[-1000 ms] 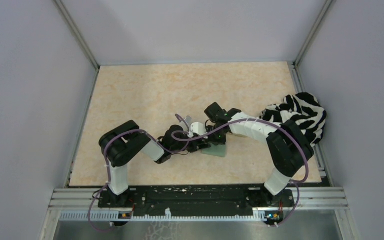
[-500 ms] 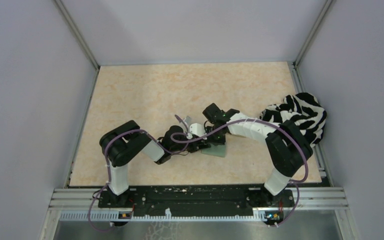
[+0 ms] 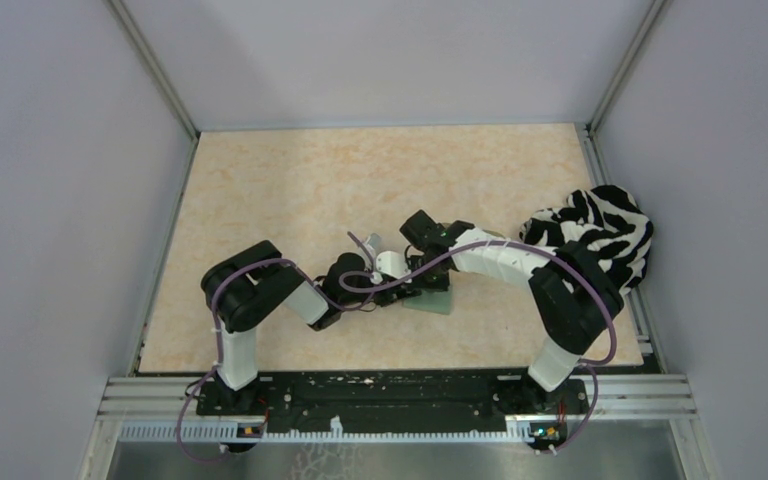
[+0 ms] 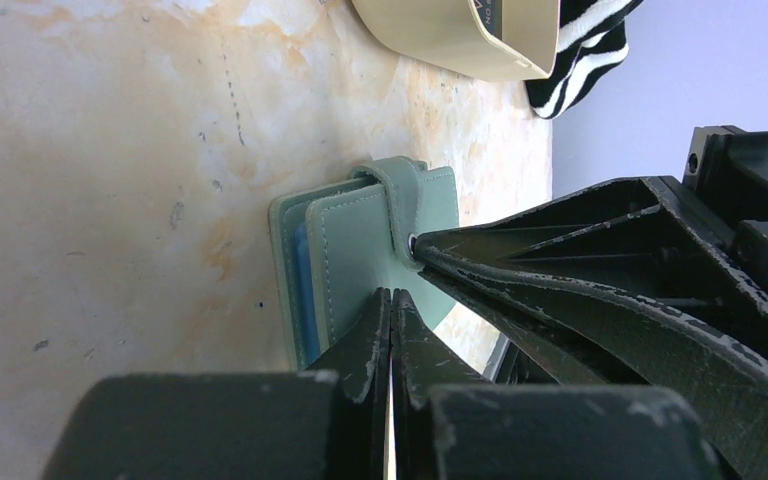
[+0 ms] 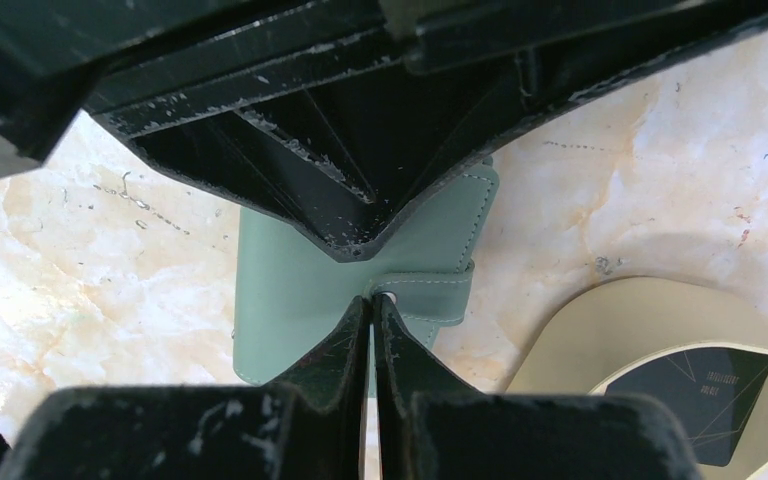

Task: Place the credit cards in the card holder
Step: Close the card holder at the center of the board, then reset both arms

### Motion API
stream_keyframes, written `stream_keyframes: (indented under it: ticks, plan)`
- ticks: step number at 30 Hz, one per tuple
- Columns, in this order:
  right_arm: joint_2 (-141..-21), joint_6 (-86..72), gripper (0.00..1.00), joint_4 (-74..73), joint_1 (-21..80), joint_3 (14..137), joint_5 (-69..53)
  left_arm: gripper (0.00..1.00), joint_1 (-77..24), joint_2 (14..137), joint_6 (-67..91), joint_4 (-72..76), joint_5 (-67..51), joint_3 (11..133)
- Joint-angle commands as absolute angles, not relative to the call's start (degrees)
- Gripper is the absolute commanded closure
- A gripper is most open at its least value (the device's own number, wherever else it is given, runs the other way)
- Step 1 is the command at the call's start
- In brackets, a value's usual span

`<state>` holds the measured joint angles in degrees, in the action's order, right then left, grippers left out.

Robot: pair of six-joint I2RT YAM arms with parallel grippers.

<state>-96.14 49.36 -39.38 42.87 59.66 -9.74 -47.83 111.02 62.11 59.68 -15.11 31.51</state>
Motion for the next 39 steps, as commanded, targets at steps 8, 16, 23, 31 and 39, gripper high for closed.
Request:
stream_keyframes:
  ticks: [8,16,23,31,39]
  plan:
    - [-99.66,47.59,0.91,-40.56,43.81,56.24,-18.25,1.00,-47.72,112.29,60.55,59.88,-16.35,30.25]
    - [-87.28,47.99,0.46,-41.87,35.95,59.72,-25.53,0.99,-47.36,108.74,57.61,58.66,-16.45,30.39]
    - [-77.80,48.94,0.25,-43.48,27.89,61.46,-30.35,0.87,-46.23,99.07,50.42,51.06,-15.47,30.64]
    - [-64.05,34.57,0.03,-31.88,9.13,62.79,-37.77,0.68,-43.73,76.59,33.87,25.53,-9.58,34.47]
    - [-59.36,9.09,0.02,-25.28,0.26,68.02,-30.61,0.01,-43.53,49.67,23.00,15.76,6.51,31.61]
